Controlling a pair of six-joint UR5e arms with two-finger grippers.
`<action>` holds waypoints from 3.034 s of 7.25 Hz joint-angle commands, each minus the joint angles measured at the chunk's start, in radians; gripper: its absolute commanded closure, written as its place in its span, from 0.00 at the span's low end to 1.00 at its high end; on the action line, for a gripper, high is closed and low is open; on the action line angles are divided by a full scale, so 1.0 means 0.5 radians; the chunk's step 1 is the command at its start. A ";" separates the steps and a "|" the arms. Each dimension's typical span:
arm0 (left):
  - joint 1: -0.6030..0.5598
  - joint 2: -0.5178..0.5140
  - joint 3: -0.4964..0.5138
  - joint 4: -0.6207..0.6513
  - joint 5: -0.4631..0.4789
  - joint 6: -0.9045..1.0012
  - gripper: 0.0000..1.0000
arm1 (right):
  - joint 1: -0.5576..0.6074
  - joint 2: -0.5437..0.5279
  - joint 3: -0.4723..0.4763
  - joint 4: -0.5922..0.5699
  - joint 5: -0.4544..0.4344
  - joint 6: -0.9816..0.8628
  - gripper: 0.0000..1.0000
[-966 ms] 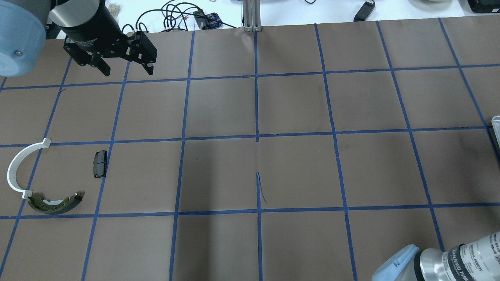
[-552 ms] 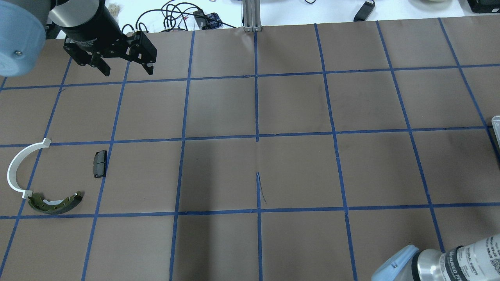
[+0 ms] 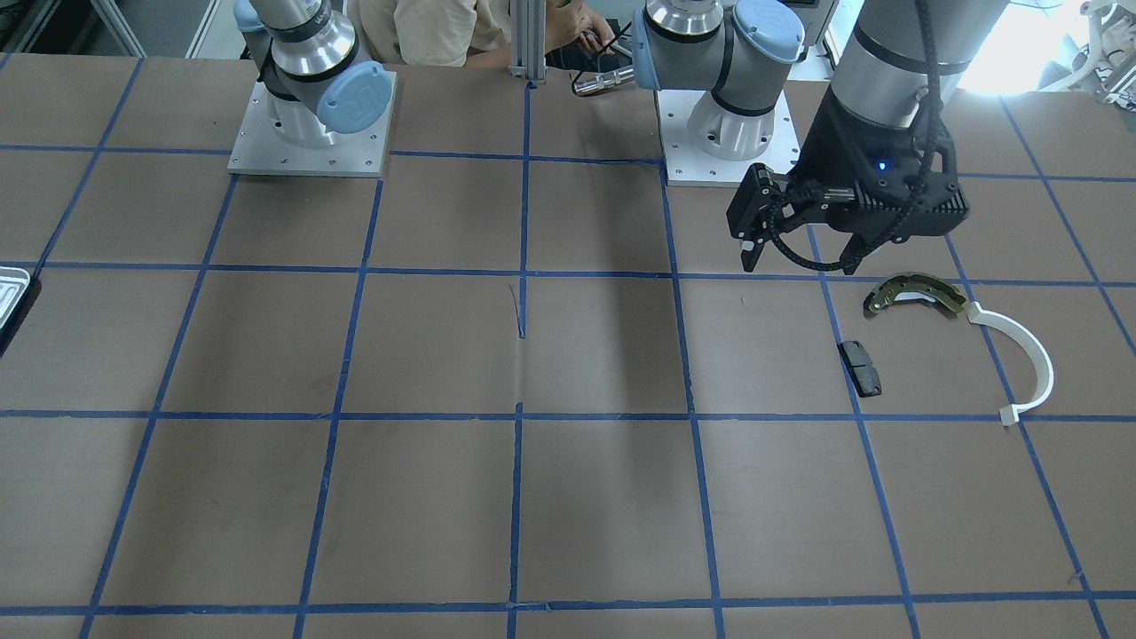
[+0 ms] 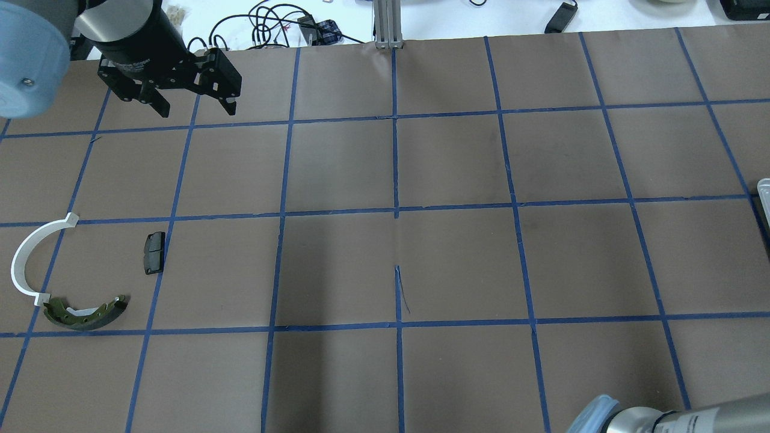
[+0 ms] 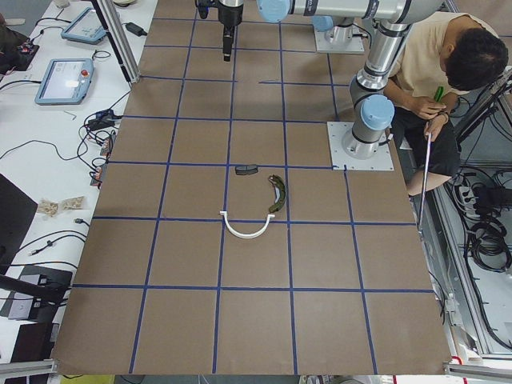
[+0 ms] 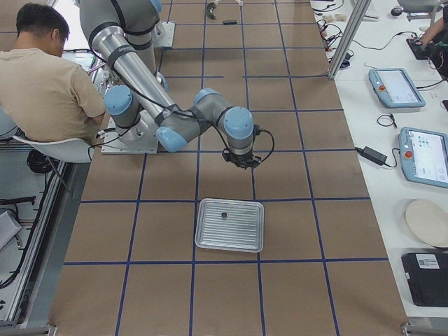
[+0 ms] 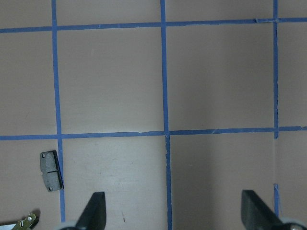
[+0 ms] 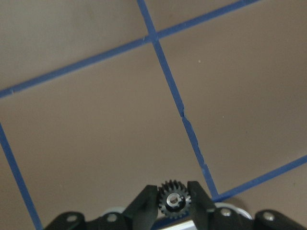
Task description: Place bearing gear from tray to pile
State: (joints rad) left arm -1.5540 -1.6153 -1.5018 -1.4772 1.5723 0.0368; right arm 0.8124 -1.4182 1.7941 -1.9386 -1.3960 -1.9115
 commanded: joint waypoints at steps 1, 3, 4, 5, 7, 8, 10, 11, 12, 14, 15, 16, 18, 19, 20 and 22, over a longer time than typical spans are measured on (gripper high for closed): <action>0.000 0.000 0.000 0.000 0.000 0.000 0.00 | 0.441 -0.152 0.096 0.027 0.009 0.873 0.92; 0.000 0.003 0.000 0.000 0.000 0.000 0.00 | 0.959 -0.140 0.097 -0.001 0.006 1.803 0.93; 0.000 0.000 0.000 0.000 0.000 0.000 0.00 | 1.189 -0.082 0.100 -0.031 0.006 2.305 0.95; 0.000 0.003 0.000 0.000 0.000 0.000 0.00 | 1.441 -0.002 0.100 -0.153 0.006 2.733 0.96; -0.003 0.003 0.000 0.000 0.000 0.000 0.00 | 1.880 0.264 0.093 -0.663 0.009 3.763 0.96; -0.003 0.003 0.000 0.000 -0.003 0.000 0.00 | 2.046 0.426 0.087 -0.946 0.009 4.202 0.95; 0.003 0.000 0.003 0.000 0.015 0.006 0.00 | 2.262 0.587 0.081 -1.243 -0.027 4.534 0.92; 0.009 0.003 0.003 -0.003 0.022 0.006 0.00 | 2.274 0.594 0.093 -1.243 -0.028 4.550 0.84; 0.022 0.006 0.003 -0.027 0.019 0.009 0.00 | 2.275 0.597 0.093 -1.240 -0.034 4.544 0.74; 0.015 0.009 0.000 -0.037 0.000 0.009 0.00 | 2.272 0.588 0.084 -1.210 -0.162 4.544 0.00; 0.016 -0.030 0.033 -0.025 0.018 0.109 0.00 | 2.220 0.566 0.063 -1.143 -0.162 4.517 0.00; 0.016 -0.040 0.000 -0.022 0.016 0.220 0.00 | 2.140 0.457 0.051 -0.987 -0.144 4.477 0.00; -0.073 -0.116 0.000 -0.003 -0.006 -0.013 0.00 | 1.758 0.147 -0.005 -0.341 -0.156 3.784 0.00; -0.162 -0.186 -0.003 0.009 -0.006 -0.140 0.00 | 1.541 0.015 -0.002 -0.147 -0.187 3.443 0.00; -0.244 -0.272 -0.003 0.073 -0.006 -0.326 0.00 | 1.286 -0.102 -0.005 0.062 -0.257 3.130 0.00; -0.441 -0.505 -0.024 0.342 0.000 -0.722 0.00 | 0.704 -0.240 -0.002 0.137 -0.407 2.528 0.00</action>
State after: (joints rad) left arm -1.7170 -1.7919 -1.5063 -1.3921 1.5707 -0.2013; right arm 1.3473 -1.4953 1.7925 -1.9033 -1.5594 -0.4504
